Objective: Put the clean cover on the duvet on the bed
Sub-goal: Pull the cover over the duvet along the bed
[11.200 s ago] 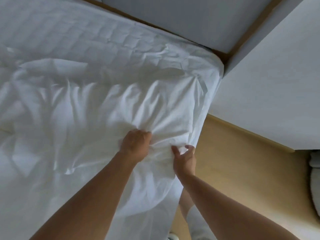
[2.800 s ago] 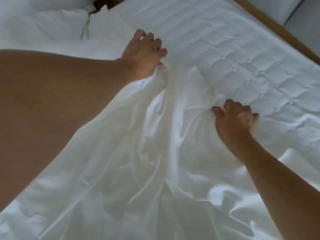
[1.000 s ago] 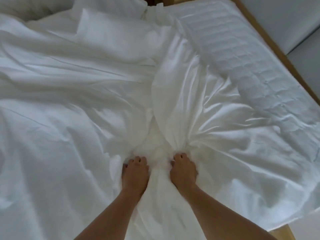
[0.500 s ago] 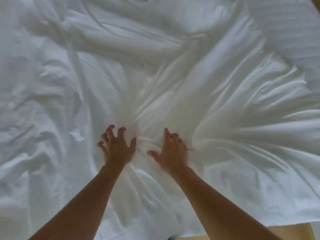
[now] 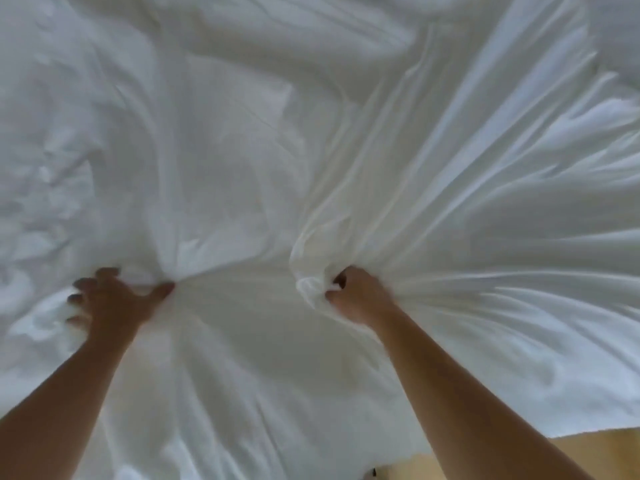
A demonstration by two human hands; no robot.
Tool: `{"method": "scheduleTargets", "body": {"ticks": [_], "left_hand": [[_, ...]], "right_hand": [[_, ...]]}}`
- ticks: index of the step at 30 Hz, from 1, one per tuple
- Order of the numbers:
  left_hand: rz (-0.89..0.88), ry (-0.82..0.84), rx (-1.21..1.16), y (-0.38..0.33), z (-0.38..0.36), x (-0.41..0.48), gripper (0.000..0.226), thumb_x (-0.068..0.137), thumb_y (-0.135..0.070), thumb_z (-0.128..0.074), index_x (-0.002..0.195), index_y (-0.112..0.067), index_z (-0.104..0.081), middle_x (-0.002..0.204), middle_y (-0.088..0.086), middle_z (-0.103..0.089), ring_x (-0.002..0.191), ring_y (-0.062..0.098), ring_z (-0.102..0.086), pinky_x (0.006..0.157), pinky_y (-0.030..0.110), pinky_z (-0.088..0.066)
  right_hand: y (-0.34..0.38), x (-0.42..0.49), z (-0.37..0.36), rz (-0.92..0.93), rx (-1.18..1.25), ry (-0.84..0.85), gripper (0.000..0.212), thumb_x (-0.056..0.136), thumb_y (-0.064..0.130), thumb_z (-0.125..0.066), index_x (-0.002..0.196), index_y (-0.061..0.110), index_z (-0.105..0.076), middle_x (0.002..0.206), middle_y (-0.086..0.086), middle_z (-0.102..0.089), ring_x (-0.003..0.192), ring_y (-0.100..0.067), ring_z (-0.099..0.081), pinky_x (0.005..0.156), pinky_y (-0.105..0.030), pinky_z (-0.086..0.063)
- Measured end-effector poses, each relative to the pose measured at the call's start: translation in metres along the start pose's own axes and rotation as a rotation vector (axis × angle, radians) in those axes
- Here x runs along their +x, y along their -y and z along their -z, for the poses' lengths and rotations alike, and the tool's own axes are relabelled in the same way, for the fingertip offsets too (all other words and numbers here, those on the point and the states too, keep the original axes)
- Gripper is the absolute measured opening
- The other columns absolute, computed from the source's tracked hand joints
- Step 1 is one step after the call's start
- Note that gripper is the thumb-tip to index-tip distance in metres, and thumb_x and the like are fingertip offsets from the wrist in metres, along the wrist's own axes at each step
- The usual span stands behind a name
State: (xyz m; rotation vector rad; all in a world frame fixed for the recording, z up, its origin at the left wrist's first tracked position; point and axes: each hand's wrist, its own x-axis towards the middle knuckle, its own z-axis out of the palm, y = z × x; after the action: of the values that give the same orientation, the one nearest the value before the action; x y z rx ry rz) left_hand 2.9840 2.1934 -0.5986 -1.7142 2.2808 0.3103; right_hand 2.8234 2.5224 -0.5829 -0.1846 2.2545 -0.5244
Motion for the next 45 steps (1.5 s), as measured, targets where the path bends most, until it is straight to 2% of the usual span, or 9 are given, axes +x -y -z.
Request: {"method": "scheduleTargets", "body": {"ticks": [3, 6, 13, 19, 23, 26, 36, 42, 45], "left_hand": [[-0.097, 0.095, -0.035, -0.001, -0.006, -0.001, 0.048, 0.085, -0.038, -0.079, 0.108, 0.000, -0.062, 0.117, 0.033, -0.059, 0.113, 0.050, -0.056, 0.094, 0.053, -0.045], [-0.292, 0.074, -0.111, -0.009, -0.020, -0.012, 0.019, 0.092, -0.015, -0.063, 0.080, -0.003, -0.055, 0.085, 0.028, -0.064, 0.085, 0.044, -0.062, 0.073, 0.044, -0.048], [-0.404, 0.026, 0.070, 0.098, 0.030, 0.055, 0.022, 0.086, -0.011, -0.060, 0.068, -0.010, -0.047, 0.066, 0.008, -0.052, 0.062, 0.027, -0.046, 0.062, 0.033, -0.037], [-0.437, 0.151, 0.125, 0.159, 0.045, 0.076, 0.021, 0.088, -0.018, -0.062, 0.070, -0.010, -0.053, 0.081, 0.014, -0.059, 0.088, 0.037, -0.061, 0.072, 0.038, -0.050], [-0.313, 0.033, -0.087, 0.148, 0.036, 0.108, 0.053, 0.085, -0.060, -0.069, 0.119, -0.021, -0.059, 0.137, 0.014, -0.042, 0.127, 0.039, -0.043, 0.102, 0.054, -0.040], [-0.071, -0.058, -0.290, 0.142, 0.041, 0.159, 0.095, 0.078, -0.073, -0.068, 0.145, -0.013, -0.038, 0.153, 0.019, -0.030, 0.139, 0.042, -0.032, 0.111, 0.059, -0.026], [-0.620, 0.058, 0.029, 0.188, 0.064, 0.257, 0.016, 0.096, -0.022, -0.054, 0.084, -0.013, -0.058, 0.095, 0.020, -0.070, 0.096, 0.040, -0.065, 0.084, 0.043, -0.051], [-0.695, 0.008, 0.463, 0.232, 0.092, 0.299, 0.016, 0.092, -0.028, -0.049, 0.091, -0.018, -0.061, 0.095, 0.009, -0.069, 0.101, 0.031, -0.065, 0.091, 0.039, -0.036], [-0.782, 0.121, 0.523, 0.253, 0.083, 0.294, 0.020, 0.089, -0.036, -0.051, 0.085, -0.018, -0.059, 0.093, 0.007, -0.069, 0.094, 0.030, -0.066, 0.083, 0.036, -0.042]], "right_hand": [[0.047, -0.021, -0.049, 0.264, -0.146, -0.747, 0.046, 0.083, 0.045, -0.063, 0.122, 0.021, -0.058, 0.123, -0.007, -0.053, 0.110, -0.030, -0.050, 0.089, -0.043, -0.038], [0.095, -0.029, -0.121, 0.333, -0.183, -0.462, 0.065, 0.080, 0.057, -0.063, 0.129, 0.016, -0.052, 0.121, -0.008, -0.055, 0.107, -0.030, -0.050, 0.089, -0.043, -0.040], [0.180, -0.023, -0.198, 0.138, 0.441, 0.040, 0.020, 0.093, 0.022, -0.063, 0.097, 0.006, -0.074, 0.099, -0.014, -0.074, 0.101, -0.031, -0.069, 0.086, -0.035, -0.055], [0.229, -0.074, -0.286, -0.038, 0.016, -0.277, 0.115, 0.066, 0.066, -0.078, 0.153, 0.013, -0.025, 0.146, -0.010, -0.029, 0.130, -0.030, -0.034, 0.104, -0.047, -0.036], [0.221, -0.055, -0.295, -0.033, -0.078, -0.424, 0.032, 0.094, 0.032, -0.055, 0.124, 0.020, -0.056, 0.126, -0.005, -0.056, 0.119, -0.029, -0.048, 0.098, -0.043, -0.037], [0.229, -0.035, -0.291, -0.056, 0.078, -0.394, 0.019, 0.097, 0.028, -0.056, 0.108, 0.018, -0.067, 0.114, -0.006, -0.064, 0.111, -0.029, -0.059, 0.094, -0.035, -0.041], [0.372, -0.071, -0.357, 0.073, 0.658, 0.012, 0.036, 0.082, 0.004, -0.056, 0.054, 0.025, -0.055, 0.045, 0.017, -0.049, 0.043, 0.003, -0.043, 0.045, -0.013, -0.033], [0.391, -0.055, -0.391, -0.121, 0.341, 0.037, 0.017, 0.090, 0.024, -0.058, 0.085, 0.017, -0.073, 0.094, -0.003, -0.072, 0.094, -0.025, -0.067, 0.080, -0.031, -0.051], [0.404, -0.043, -0.407, -0.332, 0.358, -0.046, 0.076, 0.083, 0.080, -0.042, 0.115, 0.016, -0.067, 0.122, -0.008, -0.068, 0.121, -0.029, -0.060, 0.101, -0.042, -0.040]]}}
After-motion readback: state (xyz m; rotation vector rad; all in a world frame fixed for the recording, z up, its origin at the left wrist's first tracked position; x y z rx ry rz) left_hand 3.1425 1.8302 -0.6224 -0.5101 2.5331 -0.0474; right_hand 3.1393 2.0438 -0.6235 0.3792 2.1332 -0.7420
